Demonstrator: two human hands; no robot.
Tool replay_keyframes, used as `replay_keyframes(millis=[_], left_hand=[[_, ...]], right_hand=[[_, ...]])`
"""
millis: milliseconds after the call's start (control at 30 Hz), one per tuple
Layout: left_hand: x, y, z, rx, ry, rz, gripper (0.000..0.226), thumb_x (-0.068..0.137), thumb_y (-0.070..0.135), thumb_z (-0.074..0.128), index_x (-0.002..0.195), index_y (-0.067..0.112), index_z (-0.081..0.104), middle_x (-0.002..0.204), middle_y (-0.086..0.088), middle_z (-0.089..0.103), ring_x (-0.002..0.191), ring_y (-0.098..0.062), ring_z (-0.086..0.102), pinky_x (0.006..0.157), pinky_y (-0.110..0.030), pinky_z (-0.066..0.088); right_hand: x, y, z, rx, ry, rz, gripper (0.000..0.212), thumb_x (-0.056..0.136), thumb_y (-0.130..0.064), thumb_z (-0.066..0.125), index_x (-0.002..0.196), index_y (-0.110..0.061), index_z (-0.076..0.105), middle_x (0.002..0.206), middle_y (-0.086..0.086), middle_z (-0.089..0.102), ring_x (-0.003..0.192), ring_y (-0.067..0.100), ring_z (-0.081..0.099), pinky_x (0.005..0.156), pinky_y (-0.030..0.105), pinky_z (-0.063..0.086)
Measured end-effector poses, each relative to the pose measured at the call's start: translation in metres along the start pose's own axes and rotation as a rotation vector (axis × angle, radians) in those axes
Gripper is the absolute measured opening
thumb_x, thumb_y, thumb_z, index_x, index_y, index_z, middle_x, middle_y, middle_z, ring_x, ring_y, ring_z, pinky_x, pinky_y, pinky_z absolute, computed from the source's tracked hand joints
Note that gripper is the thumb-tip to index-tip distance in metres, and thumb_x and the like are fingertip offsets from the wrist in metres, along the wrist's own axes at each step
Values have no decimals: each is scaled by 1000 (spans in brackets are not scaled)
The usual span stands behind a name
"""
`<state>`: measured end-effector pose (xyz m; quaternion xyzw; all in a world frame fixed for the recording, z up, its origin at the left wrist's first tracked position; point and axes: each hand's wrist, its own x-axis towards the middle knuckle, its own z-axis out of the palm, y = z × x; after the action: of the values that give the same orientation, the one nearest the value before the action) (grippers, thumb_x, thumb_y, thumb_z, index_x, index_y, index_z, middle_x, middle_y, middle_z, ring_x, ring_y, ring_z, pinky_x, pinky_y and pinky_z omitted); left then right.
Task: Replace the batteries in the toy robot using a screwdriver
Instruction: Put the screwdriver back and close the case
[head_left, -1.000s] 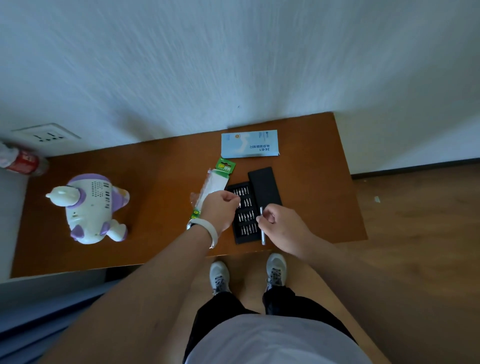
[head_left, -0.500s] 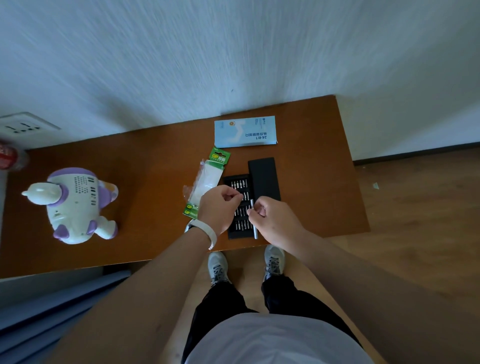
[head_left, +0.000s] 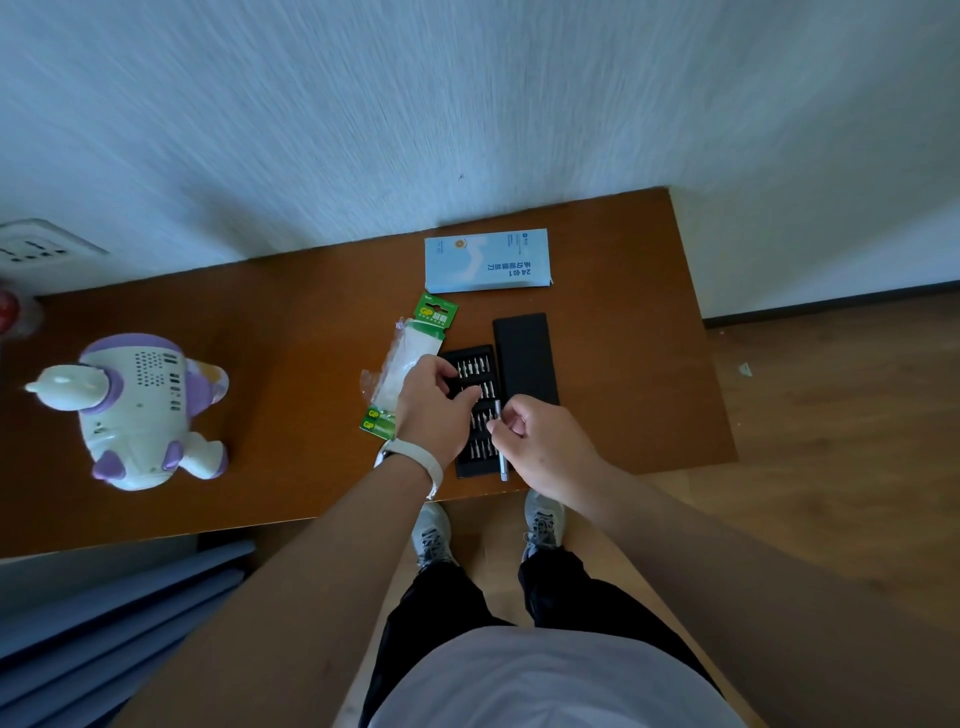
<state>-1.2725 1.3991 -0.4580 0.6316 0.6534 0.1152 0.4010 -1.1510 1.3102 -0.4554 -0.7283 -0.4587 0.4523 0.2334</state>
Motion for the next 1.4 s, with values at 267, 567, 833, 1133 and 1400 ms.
replay_keyframes(millis=[267, 567, 833, 1133, 1400], left_hand=[[-5, -6, -4, 43, -40, 93, 12, 93, 22, 67, 95, 22, 56, 96, -1, 53, 83, -15, 52, 72, -23, 43], [-11, 3, -3, 83, -1, 18, 10, 95, 24, 64, 101, 19, 58, 104, -2, 52, 69, -4, 47, 54, -13, 33], [-17, -3, -6, 87, 29, 3, 23, 93, 33, 65, 110, 20, 57, 101, 1, 57, 81, -8, 54, 66, -23, 46], [-45, -30, -19, 37, -97, 120, 44, 93, 30, 67, 133, 17, 54, 112, 6, 54, 102, -9, 52, 85, -20, 42], [-49, -50, -22, 52, -104, 196, 24, 92, 32, 68, 113, 20, 65, 102, 11, 57, 93, -5, 54, 83, -25, 49]], right_hand=[[-1, 0, -1, -12, -1, -9, 27, 98, -35, 53, 82, -13, 56, 59, -2, 53, 46, 11, 44, 43, 22, 31], [0, -1, -4, -33, -13, -3, 26, 98, -33, 54, 80, -14, 54, 57, -5, 49, 45, 9, 43, 44, 21, 31], [-2, -7, -8, -25, -4, -11, 26, 97, -33, 55, 80, -13, 55, 56, -4, 49, 45, 10, 43, 46, 27, 34], [15, -27, -12, -118, -29, -3, 26, 97, -36, 53, 88, -12, 58, 69, 1, 59, 58, 14, 54, 51, 26, 38], [36, -51, 11, -206, -51, 88, 23, 96, -40, 56, 85, -20, 58, 69, -3, 60, 54, 10, 55, 48, 22, 36]])
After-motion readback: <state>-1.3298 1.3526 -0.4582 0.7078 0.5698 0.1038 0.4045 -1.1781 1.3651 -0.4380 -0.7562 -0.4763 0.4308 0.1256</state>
